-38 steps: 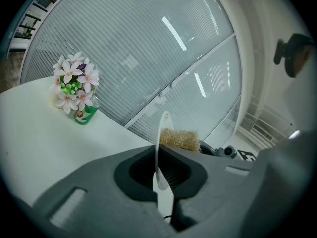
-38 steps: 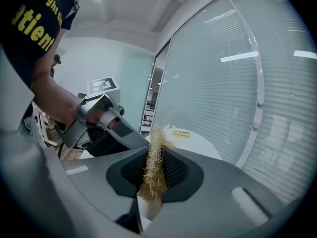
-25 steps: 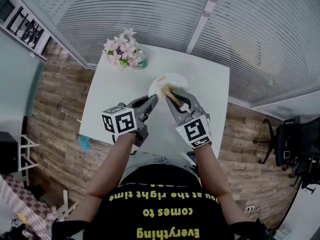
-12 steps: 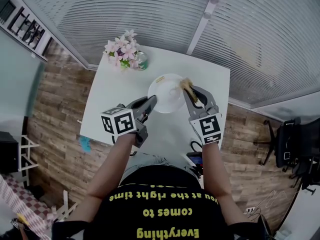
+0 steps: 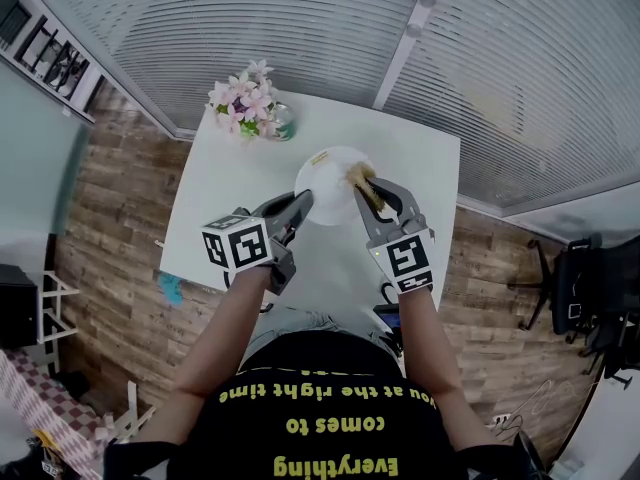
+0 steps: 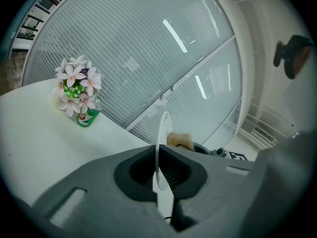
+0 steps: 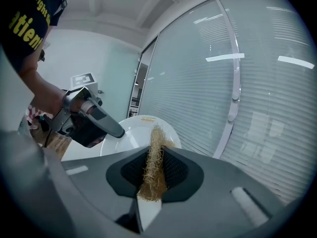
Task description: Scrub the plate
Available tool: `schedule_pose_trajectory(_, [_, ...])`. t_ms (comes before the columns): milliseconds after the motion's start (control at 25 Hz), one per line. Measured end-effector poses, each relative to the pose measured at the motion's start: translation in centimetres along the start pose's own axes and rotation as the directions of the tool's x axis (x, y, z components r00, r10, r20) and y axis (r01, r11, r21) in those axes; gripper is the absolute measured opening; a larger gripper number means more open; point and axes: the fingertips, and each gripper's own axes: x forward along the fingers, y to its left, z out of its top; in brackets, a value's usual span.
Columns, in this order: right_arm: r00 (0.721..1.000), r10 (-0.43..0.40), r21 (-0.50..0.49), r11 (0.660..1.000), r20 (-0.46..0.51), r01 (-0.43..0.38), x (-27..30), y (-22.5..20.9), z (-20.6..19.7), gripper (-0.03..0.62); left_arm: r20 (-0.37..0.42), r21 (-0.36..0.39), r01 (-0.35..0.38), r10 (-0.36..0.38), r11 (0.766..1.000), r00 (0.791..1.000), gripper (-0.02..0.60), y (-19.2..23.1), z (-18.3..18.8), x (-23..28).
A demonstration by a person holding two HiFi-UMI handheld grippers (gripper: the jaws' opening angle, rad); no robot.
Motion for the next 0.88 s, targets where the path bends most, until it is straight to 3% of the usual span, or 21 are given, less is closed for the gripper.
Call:
schedule_pose_trajectory(280, [0.997,0.08,-0.031,0.996,-0.003,-0.08,0.7,3.2,0.2,0.052,0.007,-0.002,-0.007,0.007,1.0,1.0,0.008,0.2,0.2,-0.1])
schedule_pose_trajectory(880, [0.988,0.152,-0.053,0.987,-0.011,-0.153,1.3,6.0,0.7,0.052,0.017,-0.005,-0.007,0.007,1.0,1.0,0.009,0.4,0.3,0.0])
